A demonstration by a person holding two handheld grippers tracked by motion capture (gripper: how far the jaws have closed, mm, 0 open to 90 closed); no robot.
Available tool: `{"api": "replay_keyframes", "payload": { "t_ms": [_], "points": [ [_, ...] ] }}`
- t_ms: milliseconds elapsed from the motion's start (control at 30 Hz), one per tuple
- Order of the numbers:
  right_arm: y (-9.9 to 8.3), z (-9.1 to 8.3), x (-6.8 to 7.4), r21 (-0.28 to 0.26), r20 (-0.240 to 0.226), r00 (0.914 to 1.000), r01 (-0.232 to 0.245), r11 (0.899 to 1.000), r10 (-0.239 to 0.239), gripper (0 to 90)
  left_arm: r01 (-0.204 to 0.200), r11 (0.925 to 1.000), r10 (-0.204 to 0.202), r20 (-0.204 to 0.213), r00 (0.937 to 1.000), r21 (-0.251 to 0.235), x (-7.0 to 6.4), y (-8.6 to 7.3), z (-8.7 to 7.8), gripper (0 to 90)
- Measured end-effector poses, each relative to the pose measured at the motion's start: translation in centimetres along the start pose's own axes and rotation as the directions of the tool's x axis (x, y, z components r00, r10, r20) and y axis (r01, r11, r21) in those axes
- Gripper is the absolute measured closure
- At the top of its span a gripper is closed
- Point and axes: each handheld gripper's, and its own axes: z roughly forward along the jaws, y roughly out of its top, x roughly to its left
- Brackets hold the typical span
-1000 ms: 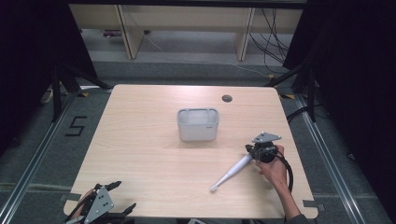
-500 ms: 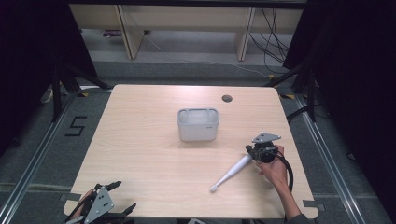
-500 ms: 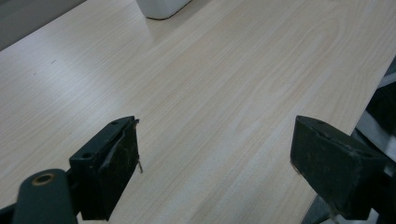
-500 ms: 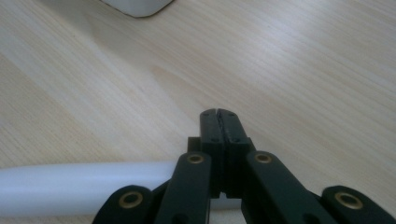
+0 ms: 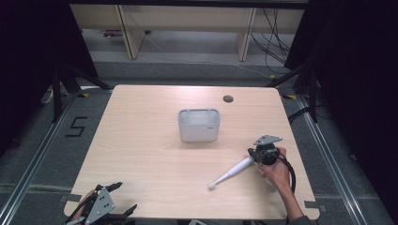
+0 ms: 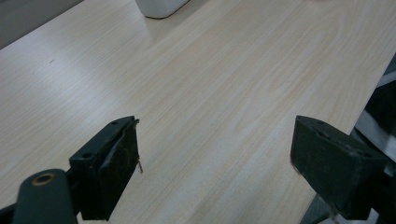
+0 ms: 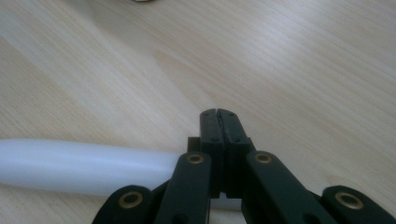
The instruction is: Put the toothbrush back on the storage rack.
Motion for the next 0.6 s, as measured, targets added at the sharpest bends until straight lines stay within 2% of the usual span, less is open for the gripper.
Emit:
{"api": "replay_keyframes", "payload": {
  "t_ms": [33, 67, 100, 167, 233, 267, 300, 400, 533, 600],
  "points": [
    [-0.1, 0.0, -0.2, -0.005, 0.006, 0.9997, 0.025, 1.0, -0.025, 90.0, -0.012, 0.9999, 0.012, -0.001, 0.9999, 0.01, 0.1, 0.0, -0.1, 14.9],
    [-0.1, -0.2, -0.2, 0.002, 0.0, 1.0, 0.009, 1.0, -0.009, 90.0, -0.018, 0.9997, 0.018, -0.003, 0.9998, 0.014, 0.1, 0.0, -0.1, 14.9],
    [-0.3, -0.2, -0.3, -0.004, 0.004, 0.9997, 0.023, 1.0, -0.023, 90.0, -0.019, 0.9997, 0.019, -0.003, 0.9998, 0.016, 0.1, 0.0, -0.1, 14.9],
    [-0.3, -0.4, -0.2, 0.003, -0.002, 1.0, 0.007, 1.0, -0.007, 90.0, -0.021, 0.9996, 0.021, 0.0, 0.9998, 0.019, 0.1, 0.0, -0.1, 14.9],
    [-0.6, -0.6, -0.2, 0.002, 0.0, 0.9998, 0.018, 1.0, -0.018, 90.0, -0.021, 0.9995, 0.021, 0.002, 0.9998, 0.023, 0.1, 0.1, -0.1, 14.9],
    [-0.7, -0.8, 0.0, 0.01, -0.002, 1.0, -0.009, 1.0, 0.009, 90.0, -0.02, 0.9996, 0.02, 0.002, 0.9998, 0.021, 0.1, 0.1, -0.1, 14.9],
    [-0.8, -0.8, 0.0, 0.003, 0.003, 0.9998, 0.018, 1.0, -0.018, 90.0, -0.02, 0.9996, 0.02, 0.002, 0.9998, 0.021, 0.1, 0.1, -0.1, 14.9],
    [-0.8, -1.0, 0.2, 0.014, 0.001, 0.9996, 0.027, 1.0, -0.028, 90.0, -0.019, 0.9997, 0.019, -0.003, 0.9998, 0.016, 0.1, 0.0, -0.1, 14.9],
    [-0.9, -1.1, 0.5, 0.029, 0.001, 0.9995, 0.032, 0.999, -0.032, 90.0, -0.019, 0.9997, 0.019, -0.003, 0.9998, 0.016, 0.1, 0.0, -0.1, 14.9],
    [-1.1, -1.2, 0.8, 0.028, -0.001, 0.9999, 0.014, 1.0, -0.014, 90.0, -0.02, 0.9997, 0.02, -0.003, 0.9998, 0.017, 0.1, 0.0, -0.1, 14.9]
  ]
}}
